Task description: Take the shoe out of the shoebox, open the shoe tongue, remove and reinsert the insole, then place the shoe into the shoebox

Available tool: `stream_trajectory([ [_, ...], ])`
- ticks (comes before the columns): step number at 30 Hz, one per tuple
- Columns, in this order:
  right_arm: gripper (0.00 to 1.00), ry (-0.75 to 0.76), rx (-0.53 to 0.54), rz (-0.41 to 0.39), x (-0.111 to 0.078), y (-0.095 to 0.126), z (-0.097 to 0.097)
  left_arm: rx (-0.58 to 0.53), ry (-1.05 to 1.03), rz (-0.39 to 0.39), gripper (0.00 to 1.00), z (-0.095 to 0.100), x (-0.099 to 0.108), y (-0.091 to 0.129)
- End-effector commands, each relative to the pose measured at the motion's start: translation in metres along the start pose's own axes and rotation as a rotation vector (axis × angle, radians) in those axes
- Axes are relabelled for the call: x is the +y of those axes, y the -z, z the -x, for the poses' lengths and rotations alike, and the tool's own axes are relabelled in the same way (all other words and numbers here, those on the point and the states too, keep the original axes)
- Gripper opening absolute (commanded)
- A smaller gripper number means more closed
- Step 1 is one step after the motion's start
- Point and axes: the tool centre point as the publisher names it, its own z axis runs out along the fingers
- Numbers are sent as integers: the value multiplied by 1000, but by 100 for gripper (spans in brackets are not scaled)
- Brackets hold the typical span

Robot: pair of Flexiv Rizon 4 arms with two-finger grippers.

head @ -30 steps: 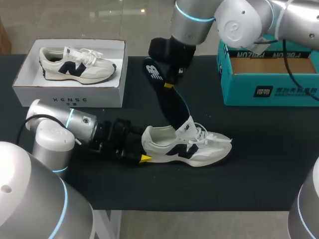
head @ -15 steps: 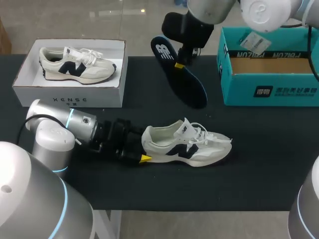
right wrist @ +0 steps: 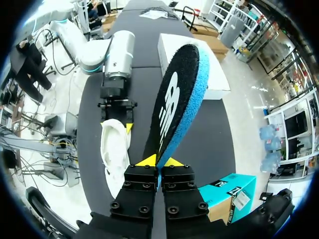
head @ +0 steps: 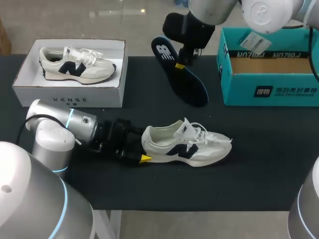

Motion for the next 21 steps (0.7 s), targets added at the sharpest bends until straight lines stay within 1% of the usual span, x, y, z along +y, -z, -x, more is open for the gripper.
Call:
stream_trajectory([
  [1, 0, 1, -1, 1, -1, 0, 0, -1, -1, 0, 0, 0, 3, -4],
  [2, 0, 1, -1, 1, -1, 0, 0, -1, -1, 0, 0, 0, 3, -4],
  [3, 0, -12, 5, 47, -6, 5, -7, -1, -1, 0, 0, 0, 3, -4],
  [5, 0, -30, -22, 71, -10, 15, -18, -1, -1, 0, 0, 0, 3, -4],
  [6, 0, -45, -5, 113, -12, 21, -24, -1, -1, 0, 0, 0, 3, -4],
  [7, 0, -60, -12, 129, -14, 26, -30, -1, -1, 0, 0, 0, 3, -4],
  [8, 0, -84, -7, 166, -16, 30, -35, -1, -1, 0, 0, 0, 3, -4],
  [9, 0, -102, 6, 218, -18, 33, -40, -1, -1, 0, 0, 0, 3, -4],
  [10, 0, -103, 17, 239, -19, 36, -45, -1, -1, 0, 0, 0, 3, -4],
  [12, 0, -141, 40, 240, -21, 42, -53, -1, -1, 0, 0, 0, 3, -4],
  [13, 0, -152, 48, 257, -23, 46, -59, -1, -1, 0, 0, 0, 3, -4],
  [15, 0, -165, 53, 266, -27, 56, -70, -1, -1, 0, 0, 0, 3, -4],
  [18, 0, -168, 63, 325, -33, 69, -86, -1, -1, 0, 0, 0, 3, -4],
  [20, 0, -153, 64, 366, -37, 74, -90, -1, -1, 0, 0, 0, 3, -4],
  [21, 0, -162, 93, 378, -39, 77, -92, -1, -1, 0, 0, 0, 3, -4],
])
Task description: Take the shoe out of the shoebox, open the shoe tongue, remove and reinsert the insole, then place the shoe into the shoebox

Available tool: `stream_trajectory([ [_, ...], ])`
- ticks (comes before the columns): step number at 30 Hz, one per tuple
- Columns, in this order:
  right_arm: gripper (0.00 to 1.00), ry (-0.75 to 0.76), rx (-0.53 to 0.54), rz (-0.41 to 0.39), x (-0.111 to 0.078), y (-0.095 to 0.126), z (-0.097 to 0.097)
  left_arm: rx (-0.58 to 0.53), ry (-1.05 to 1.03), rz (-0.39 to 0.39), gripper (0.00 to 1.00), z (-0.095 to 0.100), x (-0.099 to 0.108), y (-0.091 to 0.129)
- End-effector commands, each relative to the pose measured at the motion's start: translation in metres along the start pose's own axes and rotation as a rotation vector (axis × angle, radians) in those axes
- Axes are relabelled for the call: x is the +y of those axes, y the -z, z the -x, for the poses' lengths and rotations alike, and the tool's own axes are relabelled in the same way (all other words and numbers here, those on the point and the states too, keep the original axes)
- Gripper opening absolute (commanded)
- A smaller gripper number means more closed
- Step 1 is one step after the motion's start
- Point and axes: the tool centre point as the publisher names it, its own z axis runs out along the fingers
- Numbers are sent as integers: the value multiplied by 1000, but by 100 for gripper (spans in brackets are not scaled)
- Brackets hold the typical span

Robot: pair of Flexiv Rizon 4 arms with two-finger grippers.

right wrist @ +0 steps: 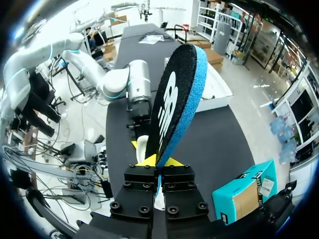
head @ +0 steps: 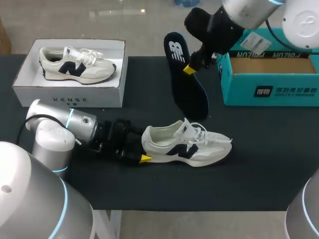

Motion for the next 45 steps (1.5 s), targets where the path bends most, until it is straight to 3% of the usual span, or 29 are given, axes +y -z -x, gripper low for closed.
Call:
stream_trajectory([
  [1, 0, -2, 17, 156, -30, 19, -14, -1, -1, 0, 0, 0, 3, -4],
  [9, 0, 26, 81, 201, -20, 42, -14, -1, -1, 0, 0, 0, 3, -4],
  [23, 0, 29, 204, 291, -19, 78, 9, -1, -1, 0, 0, 0, 3, -4],
  [33, 0, 37, 287, 289, 2, 68, 22, -1, -1, 0, 0, 0, 3, -4],
  [45, 0, 11, 294, 246, 19, 63, 18, -1, -1, 0, 0, 0, 3, -4],
])
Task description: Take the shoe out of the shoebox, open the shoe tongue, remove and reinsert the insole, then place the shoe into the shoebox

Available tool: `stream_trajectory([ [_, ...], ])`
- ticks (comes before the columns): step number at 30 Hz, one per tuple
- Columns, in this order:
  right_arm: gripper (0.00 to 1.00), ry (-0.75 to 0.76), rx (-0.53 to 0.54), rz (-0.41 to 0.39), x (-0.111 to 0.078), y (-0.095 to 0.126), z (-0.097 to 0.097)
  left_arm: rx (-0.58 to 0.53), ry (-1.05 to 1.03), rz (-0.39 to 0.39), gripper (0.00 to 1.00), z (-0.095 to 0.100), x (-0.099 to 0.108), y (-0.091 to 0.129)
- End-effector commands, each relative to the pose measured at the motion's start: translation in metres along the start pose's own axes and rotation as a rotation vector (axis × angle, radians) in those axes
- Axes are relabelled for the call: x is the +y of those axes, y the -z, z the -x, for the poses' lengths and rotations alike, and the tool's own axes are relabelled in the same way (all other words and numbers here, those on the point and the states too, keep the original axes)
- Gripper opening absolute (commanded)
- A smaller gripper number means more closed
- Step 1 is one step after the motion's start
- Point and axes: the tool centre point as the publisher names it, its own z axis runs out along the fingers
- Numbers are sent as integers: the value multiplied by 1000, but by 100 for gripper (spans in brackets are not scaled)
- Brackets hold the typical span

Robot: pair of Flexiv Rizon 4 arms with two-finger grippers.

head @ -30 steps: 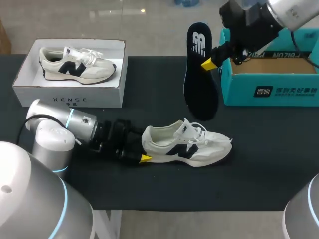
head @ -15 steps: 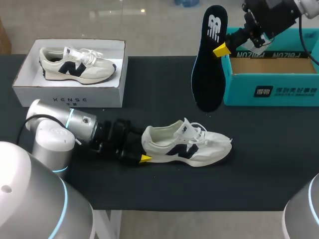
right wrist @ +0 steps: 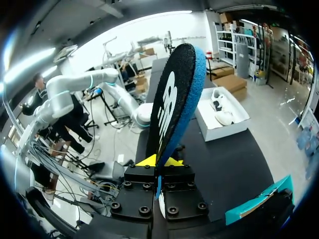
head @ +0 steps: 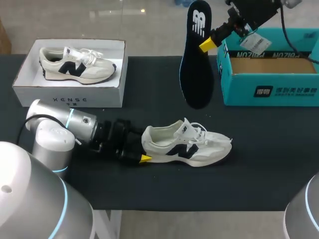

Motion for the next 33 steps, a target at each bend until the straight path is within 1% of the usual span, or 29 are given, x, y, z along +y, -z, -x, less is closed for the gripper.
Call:
stream_trajectory([
  [1, 0, 1, -12, -27, 6, -3, 3, -1, -1, 0, 0, 0, 3, -4],
  [5, 0, 1, -12, -27, 6, -3, 3, -1, -1, 0, 0, 0, 3, -4],
  [6, 0, 1, -12, -27, 6, -3, 3, -1, -1, 0, 66, 0, 3, -4],
  [7, 0, 1, -12, -27, 6, -3, 3, -1, -1, 0, 100, 0, 3, -4],
  [10, 0, 1, -12, -27, 6, -3, 3, -1, -1, 0, 100, 0, 3, -4],
  [12, 0, 1, -12, -27, 6, -3, 3, -15, -27, -1, 100, -1, -4, 0],
  [14, 0, 1, -12, -27, 6, -3, 3, -55, -65, 26, 100, -2, -8, 3],
  [16, 0, 1, -12, -27, 6, -3, 3, -55, -81, 39, 100, -3, -11, 5],
  [18, 0, 1, -12, -27, 6, -3, 3, -56, -86, 50, 100, -5, -11, 7],
  [21, 0, 1, -12, -27, 6, -3, 3, -49, -87, 80, 100, -8, -7, 8],
  [26, 0, 1, -12, -27, 6, -3, 3, -49, -92, 152, 100, -12, 2, 13],
  [28, 0, 1, -12, -27, 6, -3, 3, -71, -86, 181, 100, -9, 5, 19],
  [30, 0, 1, -12, -27, 6, -3, 3, -89, -96, 228, 100, -3, 10, 24],
  [33, 0, 1, -12, -27, 6, -3, 3, -117, -107, 294, 100, 2, 11, 37],
])
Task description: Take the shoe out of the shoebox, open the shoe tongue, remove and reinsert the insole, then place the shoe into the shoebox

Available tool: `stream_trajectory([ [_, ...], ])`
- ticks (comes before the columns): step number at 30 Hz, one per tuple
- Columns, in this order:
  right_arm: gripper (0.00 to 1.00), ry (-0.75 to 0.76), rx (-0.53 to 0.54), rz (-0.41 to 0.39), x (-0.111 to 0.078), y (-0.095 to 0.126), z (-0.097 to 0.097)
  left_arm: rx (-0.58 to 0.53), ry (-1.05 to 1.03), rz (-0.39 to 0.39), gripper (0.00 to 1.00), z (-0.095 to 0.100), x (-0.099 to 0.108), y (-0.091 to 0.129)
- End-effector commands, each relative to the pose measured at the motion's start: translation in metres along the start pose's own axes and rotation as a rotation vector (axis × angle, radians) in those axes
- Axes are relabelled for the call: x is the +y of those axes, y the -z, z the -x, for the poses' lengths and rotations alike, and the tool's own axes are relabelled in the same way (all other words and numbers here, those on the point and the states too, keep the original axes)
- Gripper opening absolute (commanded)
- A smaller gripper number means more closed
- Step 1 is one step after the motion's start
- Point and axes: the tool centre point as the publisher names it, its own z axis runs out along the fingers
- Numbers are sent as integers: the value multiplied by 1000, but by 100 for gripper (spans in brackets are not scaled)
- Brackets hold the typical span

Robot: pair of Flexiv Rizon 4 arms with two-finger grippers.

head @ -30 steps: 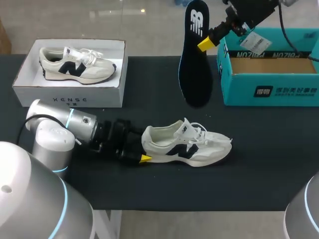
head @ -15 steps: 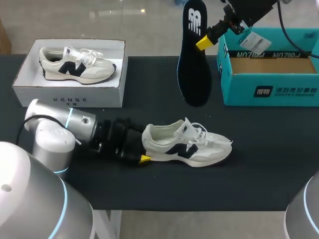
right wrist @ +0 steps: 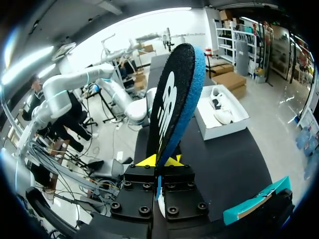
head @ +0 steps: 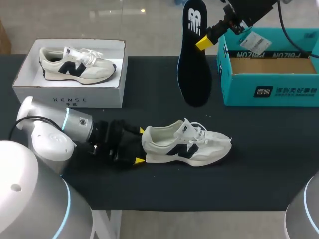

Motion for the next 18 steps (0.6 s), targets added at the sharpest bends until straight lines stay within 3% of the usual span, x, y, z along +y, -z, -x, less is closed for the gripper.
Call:
stream_trajectory([
  [1, 0, 0, 1, -1, 0, 0, 1, -17, -19, 115, 100, 3, -4, 16],
  [4, 0, 0, 1, -1, 0, 0, 1, -14, -62, 233, 100, 6, -7, 29],
  [9, 0, 0, 1, -1, 0, 0, 1, 24, -101, 341, 100, 8, -19, 52],
  [18, 0, 0, 1, -1, 0, 0, 1, 24, -81, 422, 100, 15, -45, 84],
])
